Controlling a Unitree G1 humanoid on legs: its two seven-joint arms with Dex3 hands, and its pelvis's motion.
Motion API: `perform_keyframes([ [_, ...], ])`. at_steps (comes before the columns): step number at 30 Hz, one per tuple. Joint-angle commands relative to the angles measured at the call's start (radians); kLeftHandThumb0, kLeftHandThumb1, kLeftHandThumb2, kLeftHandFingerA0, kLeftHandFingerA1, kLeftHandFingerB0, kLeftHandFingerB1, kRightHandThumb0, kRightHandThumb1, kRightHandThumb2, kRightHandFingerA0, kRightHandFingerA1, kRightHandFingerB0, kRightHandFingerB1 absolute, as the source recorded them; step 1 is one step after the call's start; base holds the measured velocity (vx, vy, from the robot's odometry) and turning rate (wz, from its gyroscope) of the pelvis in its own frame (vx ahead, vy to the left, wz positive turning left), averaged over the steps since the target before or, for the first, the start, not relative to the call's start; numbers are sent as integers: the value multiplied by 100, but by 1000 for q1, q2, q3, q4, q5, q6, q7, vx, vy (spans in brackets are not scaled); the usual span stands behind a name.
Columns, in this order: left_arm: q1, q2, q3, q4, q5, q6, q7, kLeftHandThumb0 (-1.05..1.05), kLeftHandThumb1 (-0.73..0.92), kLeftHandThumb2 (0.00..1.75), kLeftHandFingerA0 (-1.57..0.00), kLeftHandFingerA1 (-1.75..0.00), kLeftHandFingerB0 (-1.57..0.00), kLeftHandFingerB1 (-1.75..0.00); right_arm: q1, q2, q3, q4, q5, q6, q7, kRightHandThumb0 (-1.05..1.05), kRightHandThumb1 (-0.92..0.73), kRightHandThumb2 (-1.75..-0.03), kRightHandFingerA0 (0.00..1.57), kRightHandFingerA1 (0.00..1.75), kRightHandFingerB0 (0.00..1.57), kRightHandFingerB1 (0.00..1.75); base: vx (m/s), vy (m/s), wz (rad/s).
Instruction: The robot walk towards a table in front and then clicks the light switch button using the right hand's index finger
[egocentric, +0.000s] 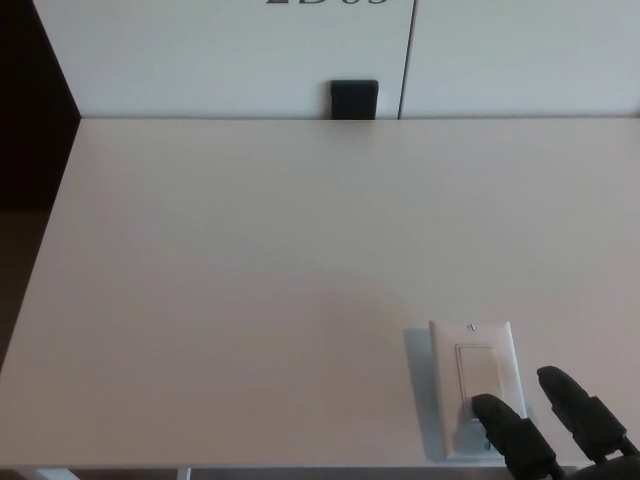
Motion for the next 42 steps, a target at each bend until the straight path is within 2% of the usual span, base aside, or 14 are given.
perform_keyframes([
  [1, 0, 17, -1, 9, 13, 14, -4, -66, 35, 94, -41, -82, -36, -67, 30, -29, 15, 26, -14, 39, -14, -80, -51, -83, 0, 0, 17, 35, 0, 0, 0],
  [2, -4, 16, 0, 14, 11, 19, -5, -68, 46, 68, -33, -97, -38, -66, 27, -32, 19, 36, -16, 42, -23, -80, -51, -83, 0, 0, 16, 35, 0, 0, 0],
  [10, -12, 16, 2, 19, 6, 24, -13, -69, 35, 94, -40, -84, -36, -67, 10, -44, 36, 51, -1, 63, -16, -79, -50, -82, 0, 0, 16, 34, 0, 0, 0],
  [14, -16, 16, 2, 20, 9, 24, -11, -67, 46, 68, -33, -96, -37, -66, 6, -50, 40, 38, 0, 70, -13, -81, -52, -83, 0, 0, 14, 31, 0, 0, 0],
  [15, -9, 18, 0, 2, 13, 29, -12, -66, 35, 94, -40, -81, -36, -67, 14, -54, 35, 11, 10, 65, -2, -74, -49, -84, 0, 8, 8, 31, 0, 0, 0],
  [19, -31, 17, 1, 49, 7, 8, -17, -70, 47, 67, -32, -99, -37, -67, 43, -69, 14, -67, 57, 26, -46, -67, -61, -61, 0, 9, 14, 26, 0, 0, 0],
  [20, -33, 18, 0, 54, 9, 6, -16, -69, 45, 67, -32, -98, -36, -66, 53, -72, 8, -88, 73, 17, -46, -74, -50, -85, 0, 9, 9, 31, 0, 0, 0],
  [21, -32, 18, -2, 49, 13, 14, -13, -66, 34, 94, -41, -83, -36, -67, 76, -78, -5, -137, 103, 1, -43, -75, -52, -87, 0, 9, 9, 31, 0, 0, 0],
  [23, -29, 16, -5, 39, 21, 21, -6, -64, 34, 94, -40, -82, -36, -67, 124, -99, -43, -239, 148, -55, -102, -70, -69, -64, 0, 11, 14, 26, 0, 0, 0],
  [30, -15, 27, -7, 21, 25, 20, -6, -65, 35, 95, -41, -82, -35, -66, 254, -134, -123, -320, 234, -151, -130, -71, -49, -87, 0, 21, 11, 35, 0, 0, 0],
  [31, -11, 27, -7, 14, 25, 24, -7, -65, 35, 95, -41, -82, -35, -66, 259, -136, -127, -309, 236, -160, -140, -70, -63, -59, 0, 28, 15, 27, 0, 0, 0],
  [39, -3, 26, -12, 5, 38, 42, 4, -65, 35, 95, -43, -83, -34, -65, 254, -142, -172, -127, 255, -235, -251, -73, -51, -85, 5, 24, 16, 41, 0, 0, 0],
  [40, -7, 28, -14, 13, 45, 36, 10, -64, 35, 95, -44, -83, -34, -65, 255, -150, -184, -97, 253, -234, -258, -70, -66, -59, 6, 26, 23, 29, 0, 0, 0],
  [42, -17, 28, -13, 22, 46, 34, 12, -64, 35, 95, -44, -83, -34, -65, 259, -155, -206, -87, 255, -229, -244, -74, -53, -87, 5, 25, 14, 41, 0, 0, 0],
])
